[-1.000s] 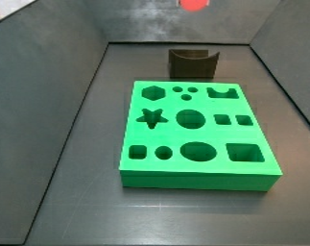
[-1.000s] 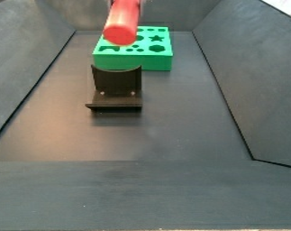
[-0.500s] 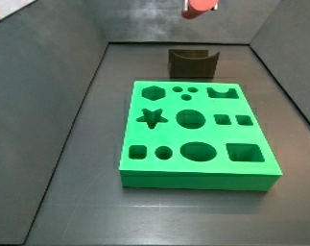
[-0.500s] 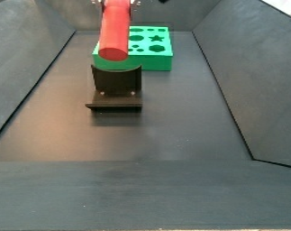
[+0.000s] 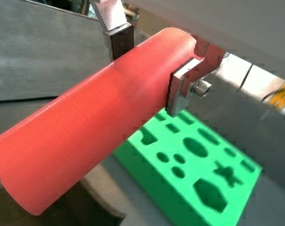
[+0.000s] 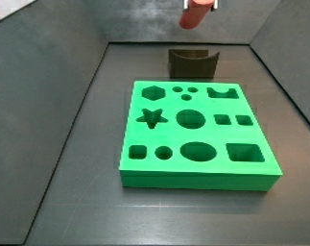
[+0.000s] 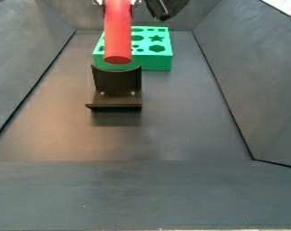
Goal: Pick up the oval object. Move up. Place the oval object on the fixture. Regrasp the oval object. Move to above the board. Insert the oval object.
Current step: Place the oval object on the fixture.
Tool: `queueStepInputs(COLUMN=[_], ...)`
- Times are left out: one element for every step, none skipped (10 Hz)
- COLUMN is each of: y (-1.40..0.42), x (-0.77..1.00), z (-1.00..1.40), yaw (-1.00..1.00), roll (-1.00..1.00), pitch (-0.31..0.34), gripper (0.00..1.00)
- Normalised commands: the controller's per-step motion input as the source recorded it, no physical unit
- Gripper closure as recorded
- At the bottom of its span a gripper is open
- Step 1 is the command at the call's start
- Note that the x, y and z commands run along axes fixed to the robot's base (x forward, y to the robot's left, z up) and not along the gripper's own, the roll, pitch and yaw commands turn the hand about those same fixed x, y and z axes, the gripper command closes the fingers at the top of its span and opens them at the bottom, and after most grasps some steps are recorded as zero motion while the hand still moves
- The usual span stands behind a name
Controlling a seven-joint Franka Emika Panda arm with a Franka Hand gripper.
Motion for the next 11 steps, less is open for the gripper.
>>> queueStepInputs(y=[0.04,0.05,0.05,0.05,0.04,0.03,0.02,0.03,0.03,0.04,0.04], x=[0.08,0.09,0.09,0.09,0.09,0.07,0.09,0.09,0.10,0.11,0.12], z=[-0.02,-0.02,-0.02,-0.02,-0.02,0.00,-1.00,-1.00,-1.00,-1.00,-1.00], yaw=[-0.17,-0.20,-0.21,-0.21,-0.20,-0.18,-0.18,-0.15,-0.13,-0.10,-0.06], roll=[-1.00,-0.85,-0.73,-0.49,-0.33,-0.21,-0.26,-0.25,-0.23,-0.18,-0.13], pitch=[0.185,0.156,0.132,0.088,0.056,0.012,-0.021,-0.051,-0.061,-0.062,-0.073], gripper=[1.00,1.00,1.00,1.00,1.00,1.00,1.00,1.00,1.00,1.00,1.00])
